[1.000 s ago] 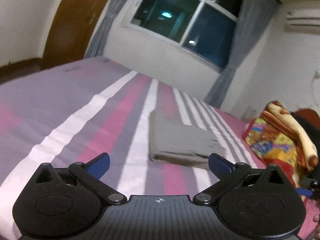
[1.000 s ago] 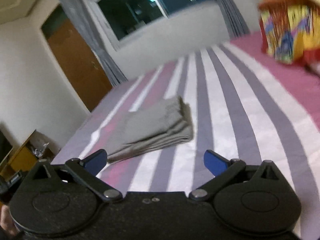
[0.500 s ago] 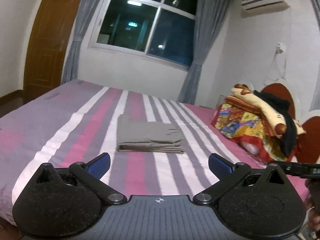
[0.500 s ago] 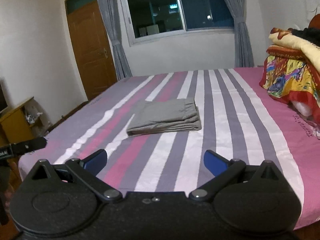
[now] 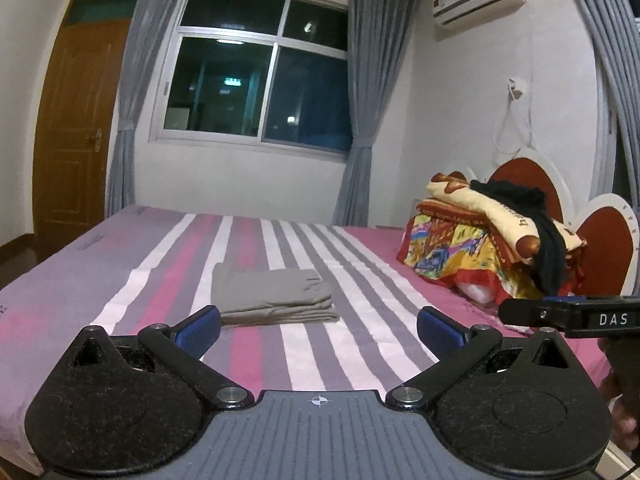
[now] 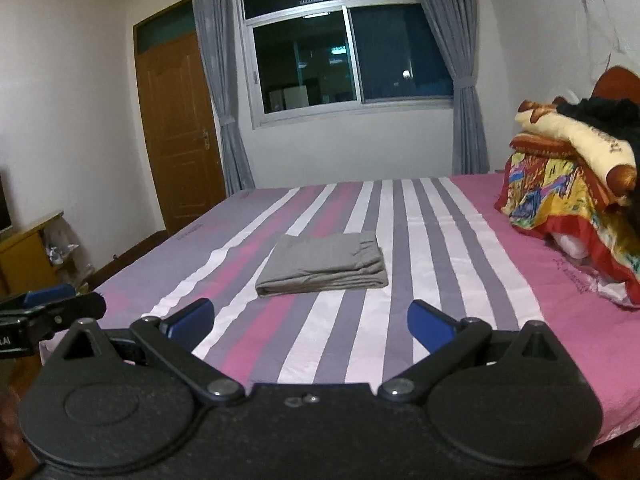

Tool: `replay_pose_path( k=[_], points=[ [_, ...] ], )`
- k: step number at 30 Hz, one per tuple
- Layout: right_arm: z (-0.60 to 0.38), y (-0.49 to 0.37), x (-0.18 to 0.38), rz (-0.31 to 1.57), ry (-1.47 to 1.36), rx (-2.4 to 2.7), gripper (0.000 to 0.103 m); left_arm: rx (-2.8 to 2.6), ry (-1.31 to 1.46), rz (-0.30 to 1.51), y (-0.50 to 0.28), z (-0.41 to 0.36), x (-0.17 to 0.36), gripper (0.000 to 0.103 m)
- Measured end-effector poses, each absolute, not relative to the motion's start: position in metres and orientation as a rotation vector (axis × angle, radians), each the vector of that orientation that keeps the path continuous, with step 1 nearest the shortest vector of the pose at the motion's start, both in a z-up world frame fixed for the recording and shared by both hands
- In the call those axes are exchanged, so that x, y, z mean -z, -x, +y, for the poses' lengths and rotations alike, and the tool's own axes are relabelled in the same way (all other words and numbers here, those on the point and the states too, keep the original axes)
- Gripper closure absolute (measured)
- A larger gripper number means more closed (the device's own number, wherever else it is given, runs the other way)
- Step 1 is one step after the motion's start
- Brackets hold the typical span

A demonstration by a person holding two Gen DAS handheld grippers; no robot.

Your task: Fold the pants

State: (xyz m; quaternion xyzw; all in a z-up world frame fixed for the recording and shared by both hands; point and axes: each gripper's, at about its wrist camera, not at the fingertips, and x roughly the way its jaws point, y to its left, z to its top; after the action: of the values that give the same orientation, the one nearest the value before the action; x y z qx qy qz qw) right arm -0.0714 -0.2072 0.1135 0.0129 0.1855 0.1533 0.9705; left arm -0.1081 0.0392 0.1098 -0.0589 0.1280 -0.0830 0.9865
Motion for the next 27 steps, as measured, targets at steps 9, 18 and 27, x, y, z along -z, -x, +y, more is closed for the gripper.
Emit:
replay_pose_path(
  k=[9, 18, 27],
  points=[
    [-0.1987, 0.0662, -0.1136, 0.362, -0.021, -0.310, 0.000, 0.159, 0.100, 0.255, 0.1057, 0.0421, -0.1105, 0.000],
    [-0.1990, 0.0694, -0.1152, 0.361, -0.017, -0.322, 0.000, 0.154, 0.104, 0.255, 0.1056, 0.0450, -0.1094, 0.000],
    [-0.2000, 0.0699, -0.1152, 0.359, -0.017, -0.325, 0.000, 0.153, 0.103, 0.255, 0.1060, 0.0445, -0.1088, 0.000]
  ],
)
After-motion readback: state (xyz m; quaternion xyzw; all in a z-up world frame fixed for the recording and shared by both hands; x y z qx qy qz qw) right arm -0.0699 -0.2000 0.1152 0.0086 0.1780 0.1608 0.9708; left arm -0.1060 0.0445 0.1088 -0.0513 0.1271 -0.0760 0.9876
